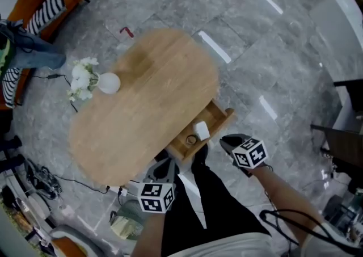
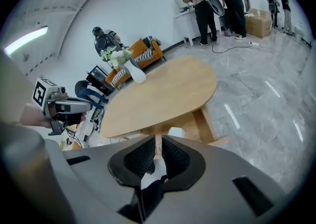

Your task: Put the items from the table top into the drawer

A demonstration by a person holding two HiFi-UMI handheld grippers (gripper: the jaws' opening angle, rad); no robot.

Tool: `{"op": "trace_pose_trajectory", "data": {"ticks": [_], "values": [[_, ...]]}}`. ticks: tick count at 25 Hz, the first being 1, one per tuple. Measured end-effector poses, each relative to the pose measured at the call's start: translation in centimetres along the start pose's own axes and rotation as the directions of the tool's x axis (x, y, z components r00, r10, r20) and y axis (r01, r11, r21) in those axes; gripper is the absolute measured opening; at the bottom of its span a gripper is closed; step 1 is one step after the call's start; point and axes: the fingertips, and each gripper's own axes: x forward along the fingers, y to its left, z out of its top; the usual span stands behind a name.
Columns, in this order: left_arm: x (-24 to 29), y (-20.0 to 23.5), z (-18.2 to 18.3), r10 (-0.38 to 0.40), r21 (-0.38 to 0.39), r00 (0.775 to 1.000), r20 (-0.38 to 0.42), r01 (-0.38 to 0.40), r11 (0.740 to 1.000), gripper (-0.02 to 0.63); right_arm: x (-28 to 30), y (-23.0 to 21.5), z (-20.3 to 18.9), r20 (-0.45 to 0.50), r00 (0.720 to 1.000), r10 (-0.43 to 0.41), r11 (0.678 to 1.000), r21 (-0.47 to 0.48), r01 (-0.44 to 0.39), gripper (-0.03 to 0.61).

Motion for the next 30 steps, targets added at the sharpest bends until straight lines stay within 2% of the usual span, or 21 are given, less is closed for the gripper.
{"op": "trace_pose_trajectory", "data": {"ticks": [6, 11, 17, 19, 25, 30], "values": [[-4.7, -1.1, 2.2, 0.0, -0.027, 0.999, 0.037, 0.001, 1.0, 0.002, -4.7, 3.9, 3.5, 0.09, 0.994, 0.056, 0.998, -0.031, -0.054, 0.041], [-8.8, -2.0, 1.9, -0.02, -0.026, 0.999, 0.05, 0.022, 0.999, 0.002, -8.1, 8.0, 4.9, 0.149, 0.986, 0.077, 0.997, -0.034, -0.073, 0.038], [-13.2, -3.8, 1.6, -0.114, -0.057, 0.989, 0.093, 0.12, 0.991, 0.002, -10.8, 11.3, 4.1, 0.186, 0.982, 0.029, 0.999, 0.015, -0.033, 0.038], [-14.4, -4.1, 1.6, -0.137, -0.041, 0.986, 0.095, 0.142, 0.989, 0.0, -11.5, 12.6, 4.0, 0.2, 0.98, 0.018, 0.999, 0.03, -0.024, 0.038], [-17.9, -4.0, 0.9, -0.172, 0.005, 0.979, 0.113, 0.172, 0.985, 0.001, -13.2, 16.5, 2.9, 0.238, 0.971, -0.018, 1.0, 0.027, 0.012, 0.038], [-20.5, -3.7, 0.0, -0.178, -0.035, 0.972, 0.151, 0.186, 0.982, 0.002, -14.8, 19.6, 2.2, 0.311, 0.95, -0.037, 0.998, 0.064, 0.018, 0.038]]}}
